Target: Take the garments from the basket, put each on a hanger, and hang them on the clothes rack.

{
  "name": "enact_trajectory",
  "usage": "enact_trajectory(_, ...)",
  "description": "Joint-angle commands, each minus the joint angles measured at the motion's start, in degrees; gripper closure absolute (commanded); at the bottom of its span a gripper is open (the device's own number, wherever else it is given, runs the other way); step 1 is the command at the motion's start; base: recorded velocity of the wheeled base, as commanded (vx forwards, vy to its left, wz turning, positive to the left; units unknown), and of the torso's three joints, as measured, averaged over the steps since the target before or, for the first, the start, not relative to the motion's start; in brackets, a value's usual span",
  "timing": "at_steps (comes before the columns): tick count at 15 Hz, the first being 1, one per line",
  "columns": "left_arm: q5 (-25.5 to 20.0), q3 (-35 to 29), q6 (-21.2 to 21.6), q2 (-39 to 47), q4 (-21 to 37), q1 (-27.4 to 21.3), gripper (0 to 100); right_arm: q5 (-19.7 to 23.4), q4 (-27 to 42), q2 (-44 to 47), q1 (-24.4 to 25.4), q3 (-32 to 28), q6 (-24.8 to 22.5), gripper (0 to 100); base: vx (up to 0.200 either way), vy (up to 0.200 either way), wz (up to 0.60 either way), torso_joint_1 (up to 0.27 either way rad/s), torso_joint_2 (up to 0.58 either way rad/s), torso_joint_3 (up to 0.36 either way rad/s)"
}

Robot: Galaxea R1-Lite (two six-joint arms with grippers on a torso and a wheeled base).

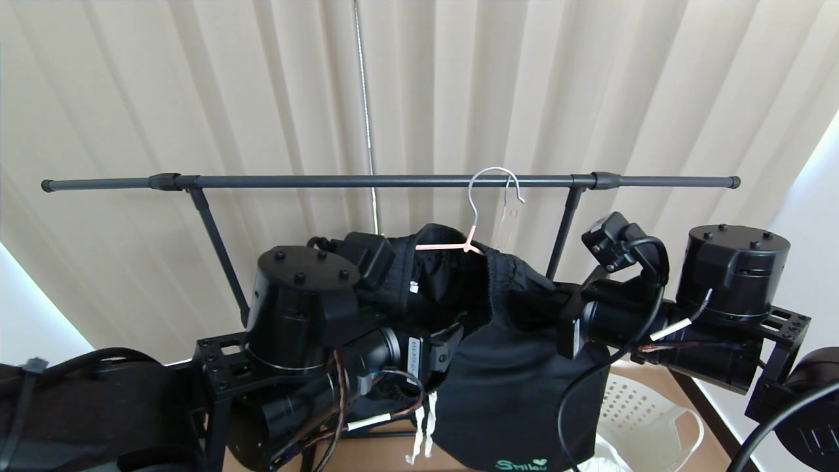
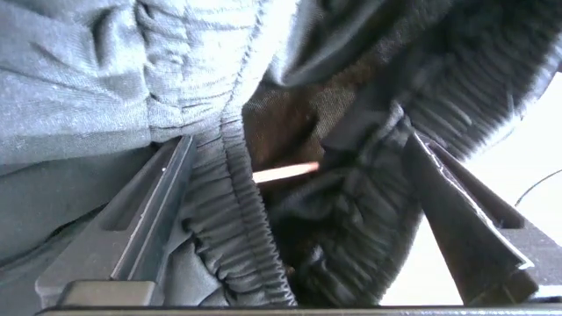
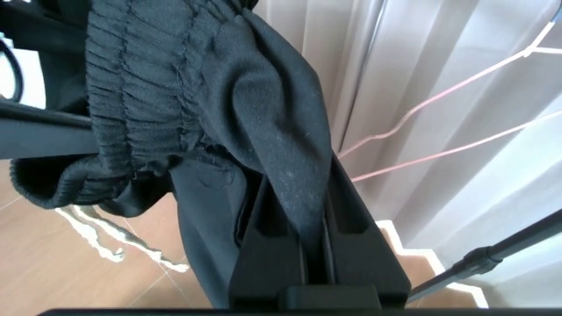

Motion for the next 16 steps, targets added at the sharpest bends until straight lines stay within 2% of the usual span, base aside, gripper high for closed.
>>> enact_trajectory(1,0.1,3.1,0.0,-4.5,0.0,-0.7,0,0.0,0.0,0.3,0.0,-0.1,0.0,100,0.0,0.0,0.0,0.0,0.0,0.0)
enact_trajectory(6,0.1,8.8,0.2,-10.5,0.0,-1.9,0,1.1,0.0,0.4,0.0,0.0,0.0,100,0.0,0.0,0.0,0.0,0.0,0.0)
enact_trajectory(8,0.8,10.7,1.5,-13.1,0.2,-1.8,0,1.0,0.0,0.5,0.0,0.2,0.0,100,0.0,0.0,0.0,0.0,0.0,0.0)
enact_trajectory(10,0.8,13.0,7.9,-19.4,0.4,-0.9,0,1.0,0.0,1.0,-0.1,0.3,-0.1,100,0.0,0.0,0.0,0.0,0.0,0.0)
enact_trajectory(12,0.0,12.5,15.4,-23.3,0.8,3.7,0,1.1,0.0,1.4,0.0,0.7,-0.6,100,0.0,0.0,0.0,0.0,0.0,0.0)
enact_trajectory(14,-5.1,11.9,22.4,-23.9,1.9,9.9,0,1.8,0.0,1.3,0.0,1.3,-1.9,100,0.0,0.0,0.0,0.0,0.0,0.0)
enact_trajectory(16,-10.8,9.8,25.9,-23.6,4.1,15.1,0,3.3,0.0,0.8,0.0,2.3,-3.0,100,0.0,0.0,0.0,0.0,0.0,0.0)
